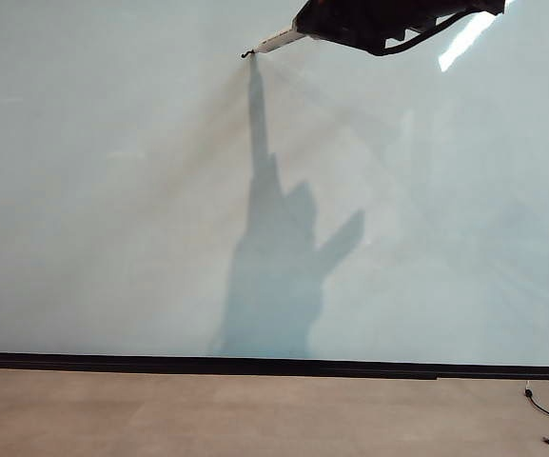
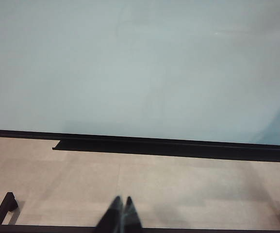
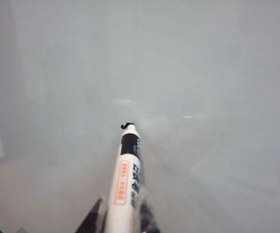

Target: Pick up the pen on the shelf to the right of the whiteboard and write the letter Z.

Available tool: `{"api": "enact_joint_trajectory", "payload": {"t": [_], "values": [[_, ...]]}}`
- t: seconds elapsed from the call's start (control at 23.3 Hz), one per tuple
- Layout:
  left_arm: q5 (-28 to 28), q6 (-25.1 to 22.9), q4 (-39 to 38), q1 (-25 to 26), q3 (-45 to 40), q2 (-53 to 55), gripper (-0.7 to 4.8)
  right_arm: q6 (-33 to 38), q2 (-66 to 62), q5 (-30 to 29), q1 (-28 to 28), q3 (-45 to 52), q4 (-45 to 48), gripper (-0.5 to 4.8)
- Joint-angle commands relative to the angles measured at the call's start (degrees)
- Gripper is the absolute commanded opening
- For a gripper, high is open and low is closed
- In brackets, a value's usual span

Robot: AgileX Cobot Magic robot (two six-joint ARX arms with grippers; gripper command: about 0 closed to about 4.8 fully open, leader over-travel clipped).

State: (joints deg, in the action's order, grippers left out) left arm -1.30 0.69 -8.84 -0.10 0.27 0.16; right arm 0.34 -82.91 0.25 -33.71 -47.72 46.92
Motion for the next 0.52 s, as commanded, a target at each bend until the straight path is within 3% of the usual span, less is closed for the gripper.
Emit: {"api": "enact_joint_trajectory", "payload": {"t": [0.04, 0.52], "values": [[-0.02, -0.24, 0.31, -0.02, 0.11, 0.02, -0.04, -0.26, 1.05, 2.67, 0.87, 0.22, -0.15, -0.05], [0.00, -0.24, 0.28, -0.02, 0.11, 0.02, -0.04, -0.63, 5.22, 5.40, 2.80, 4.28, -0.79, -0.05]]}}
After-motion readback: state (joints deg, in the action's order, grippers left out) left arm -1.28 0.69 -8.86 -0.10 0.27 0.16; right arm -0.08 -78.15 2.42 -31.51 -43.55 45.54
